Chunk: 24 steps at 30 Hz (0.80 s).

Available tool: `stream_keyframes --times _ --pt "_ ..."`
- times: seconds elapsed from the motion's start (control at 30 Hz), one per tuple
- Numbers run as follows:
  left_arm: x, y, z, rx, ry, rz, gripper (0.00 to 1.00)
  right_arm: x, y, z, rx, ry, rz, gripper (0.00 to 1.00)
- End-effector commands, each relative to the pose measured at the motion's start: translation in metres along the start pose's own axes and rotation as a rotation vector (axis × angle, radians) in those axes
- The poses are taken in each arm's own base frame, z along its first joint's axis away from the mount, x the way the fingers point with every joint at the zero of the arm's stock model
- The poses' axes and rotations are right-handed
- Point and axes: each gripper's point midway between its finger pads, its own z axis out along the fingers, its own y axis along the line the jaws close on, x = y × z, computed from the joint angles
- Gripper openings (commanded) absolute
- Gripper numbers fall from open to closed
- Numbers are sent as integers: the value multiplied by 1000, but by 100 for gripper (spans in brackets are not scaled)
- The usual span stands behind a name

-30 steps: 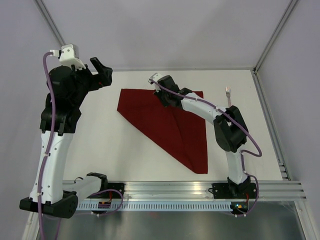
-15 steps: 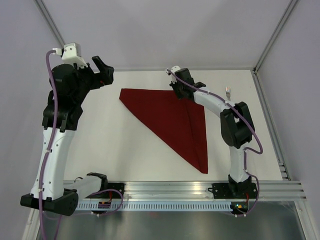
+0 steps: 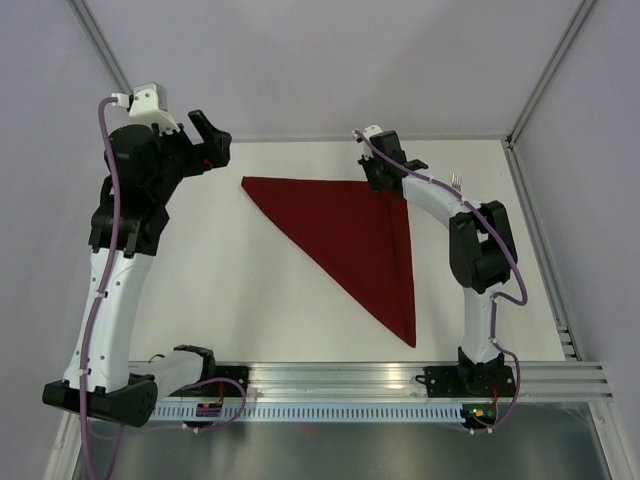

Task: Fold the napkin, place the utensils inside, and roll it up
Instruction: Fold the napkin

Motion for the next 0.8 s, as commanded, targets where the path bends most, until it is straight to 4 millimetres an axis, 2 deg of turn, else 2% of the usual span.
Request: stream_keyframes --times 0.0,0.27,0.77 --pt "-3 -5 5 30 -14 -11 100 -11 -18 -6 32 -38 35 0" --pt "-2 -5 9 27 -10 -14 100 -7 -38 -1 56 -34 68 0" --pt "2 -4 14 24 -1 -16 100 6 -57 13 85 -10 88 0"
